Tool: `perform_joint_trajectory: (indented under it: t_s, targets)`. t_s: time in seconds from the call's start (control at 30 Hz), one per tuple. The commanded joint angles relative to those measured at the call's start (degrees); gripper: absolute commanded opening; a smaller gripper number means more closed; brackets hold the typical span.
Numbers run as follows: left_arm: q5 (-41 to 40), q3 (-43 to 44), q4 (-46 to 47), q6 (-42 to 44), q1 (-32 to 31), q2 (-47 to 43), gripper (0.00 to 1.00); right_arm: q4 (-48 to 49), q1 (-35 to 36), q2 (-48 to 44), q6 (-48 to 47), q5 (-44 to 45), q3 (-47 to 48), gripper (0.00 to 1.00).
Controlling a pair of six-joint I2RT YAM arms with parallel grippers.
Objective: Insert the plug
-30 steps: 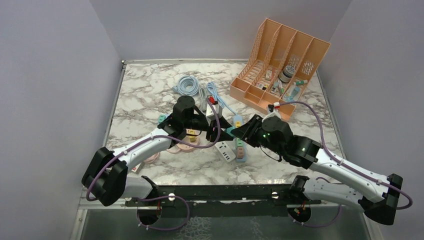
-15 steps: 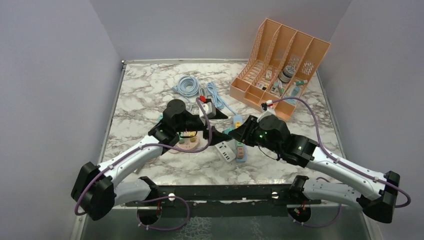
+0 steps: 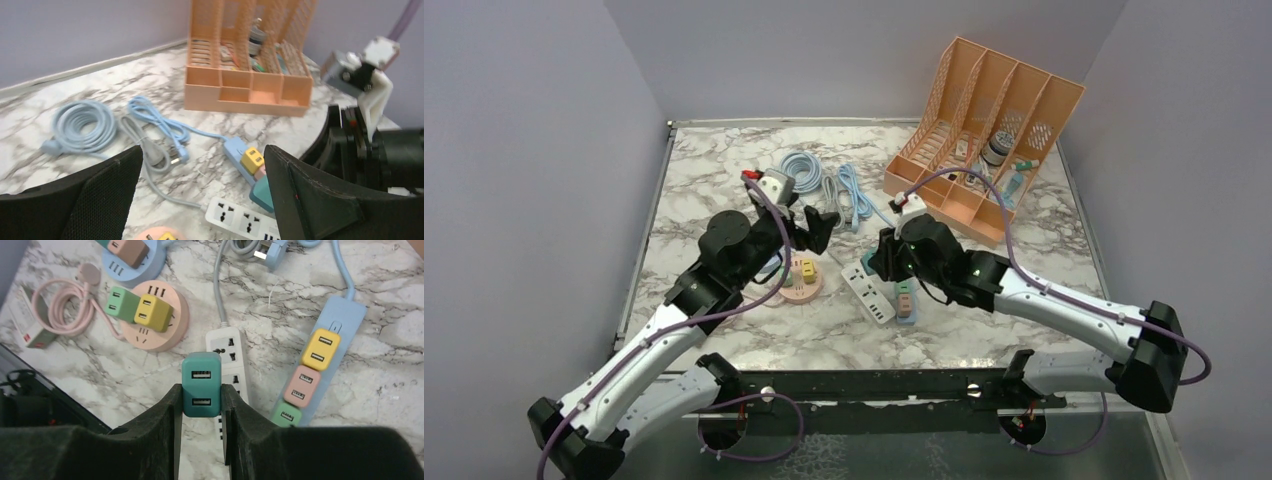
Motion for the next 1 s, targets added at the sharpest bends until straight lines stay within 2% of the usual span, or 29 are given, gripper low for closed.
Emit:
perform_joint_trajectory:
  t_s: [0.0,0.2,0.4,0.8,0.97]
  targets:
    - [-16.41,1.07,-10.30,-5.56,-0.08,-5.32,0.93,5.92,-0.64,2.93,-11.89,-3.03,0.66,0.14]
    - [-21.83,-1.61,-15.05,-8.46,-0.08,-10.16,0.94,11.39,-2.24,7.48,-17.45,-4.95,-1.08,0.13]
    - [-19.97,-2.35,-15.00,-6.42,-0.08,-12.52,0.94,14.64,-4.13,12.59,-20.94,-8.98,-1.07,0.12]
    - [-18.52,-2.47,-15.06,-6.53,-0.08,-11.20,0.95,16.42,-4.91,16.57,-22.65,-13.84,-2.62,0.10]
    - [-18.44,-2.77,-14.82,-6.64,-0.08,-11.10,0.95,15.54,-4.91,18.03,-22.82,-12.06,-2.40,0.10]
